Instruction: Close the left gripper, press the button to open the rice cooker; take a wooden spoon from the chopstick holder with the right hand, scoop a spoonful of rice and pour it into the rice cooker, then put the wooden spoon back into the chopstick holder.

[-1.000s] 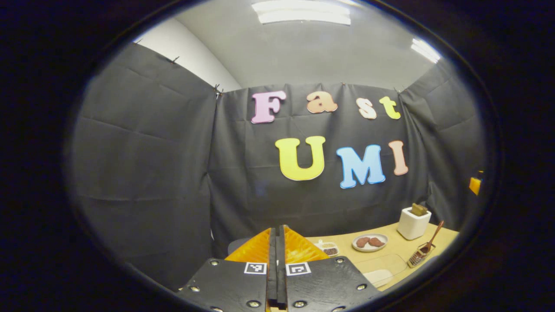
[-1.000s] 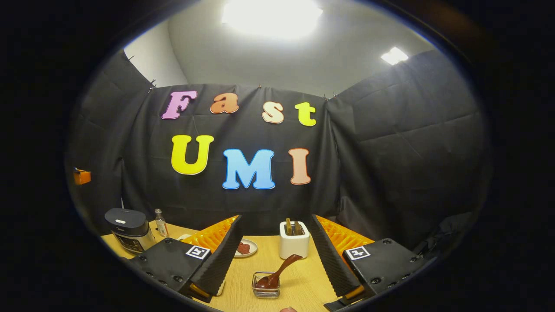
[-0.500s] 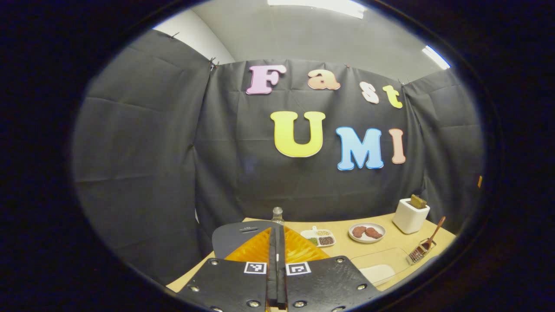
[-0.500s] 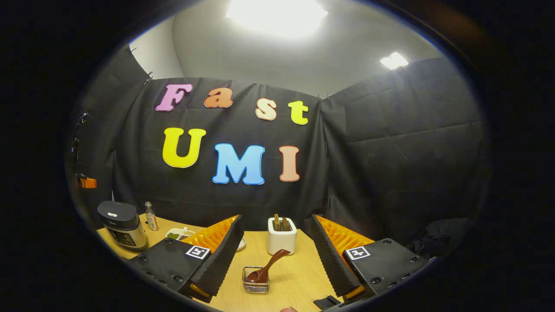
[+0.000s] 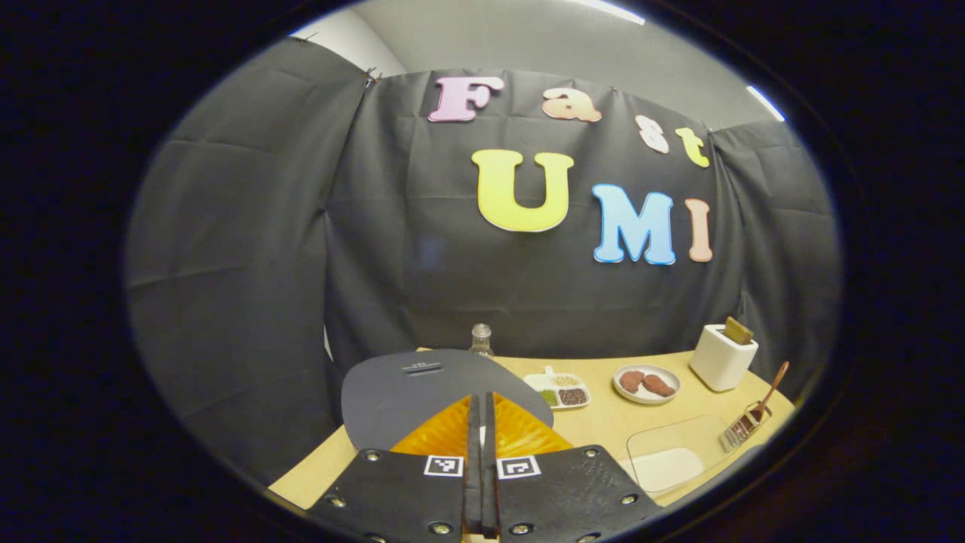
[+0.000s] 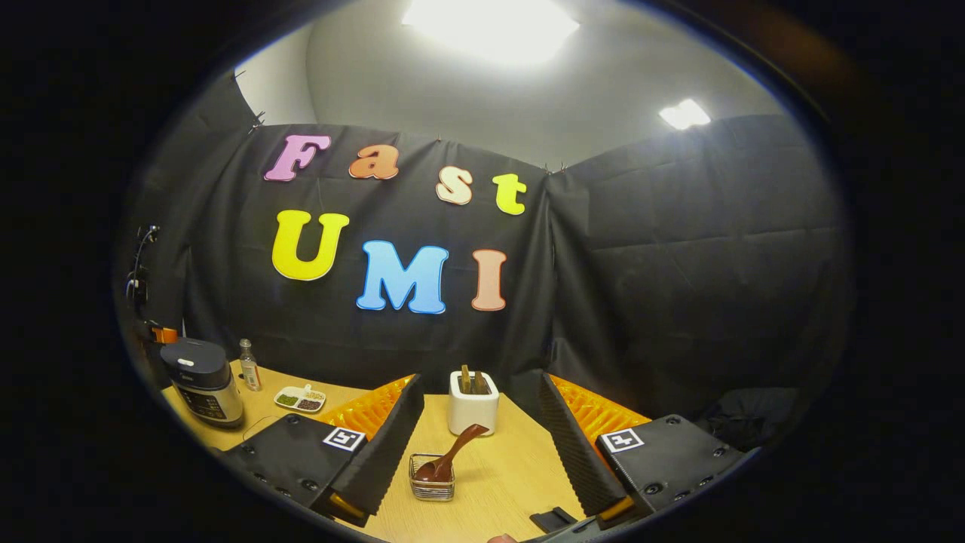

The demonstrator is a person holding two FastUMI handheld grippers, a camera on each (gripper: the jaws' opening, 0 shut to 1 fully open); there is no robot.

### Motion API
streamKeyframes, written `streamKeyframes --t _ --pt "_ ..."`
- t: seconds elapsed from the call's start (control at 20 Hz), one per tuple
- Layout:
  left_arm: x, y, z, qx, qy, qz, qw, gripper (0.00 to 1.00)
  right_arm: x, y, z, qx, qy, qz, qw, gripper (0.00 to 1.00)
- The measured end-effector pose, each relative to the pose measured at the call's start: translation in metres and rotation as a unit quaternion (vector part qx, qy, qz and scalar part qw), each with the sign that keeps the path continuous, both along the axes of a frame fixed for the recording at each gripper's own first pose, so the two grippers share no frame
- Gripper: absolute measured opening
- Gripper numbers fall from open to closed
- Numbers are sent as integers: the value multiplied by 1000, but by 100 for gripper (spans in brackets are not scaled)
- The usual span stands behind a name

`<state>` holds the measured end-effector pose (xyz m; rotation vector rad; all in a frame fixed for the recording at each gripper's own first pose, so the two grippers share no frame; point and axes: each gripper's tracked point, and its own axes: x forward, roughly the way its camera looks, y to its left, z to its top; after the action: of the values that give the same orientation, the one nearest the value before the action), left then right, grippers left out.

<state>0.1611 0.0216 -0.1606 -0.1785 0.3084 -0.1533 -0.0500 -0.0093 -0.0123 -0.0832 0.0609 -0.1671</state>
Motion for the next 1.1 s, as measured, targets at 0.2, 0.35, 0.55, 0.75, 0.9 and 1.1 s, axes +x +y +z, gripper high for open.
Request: streamKeyframes --t 0.2,0.35,0.55,0.75,0.9,1.1 --pt "5 -4 -31 3 24 -3 1000 1 -9 -2 -2 -4 9 -8 1000 98" --pt "6 -5 -49 5 41 -2 999 0 -10 -2 -2 -5 9 -11 1000 98" --pt "4 -6 -56 11 42 2 999 0 -11 -3 -3 -6 11 -10 1000 98" --pt "-1 -8 -67 10 46 15 999 2 -10 0 -7 2 14 -5 1000 98" --pt "1 -8 -69 -21 65 21 997 3 -9 3 -7 1 13 3 1000 97" --pt "0 -9 -73 -16 78 10 997 3 -9 0 -5 11 4 11 1000 98"
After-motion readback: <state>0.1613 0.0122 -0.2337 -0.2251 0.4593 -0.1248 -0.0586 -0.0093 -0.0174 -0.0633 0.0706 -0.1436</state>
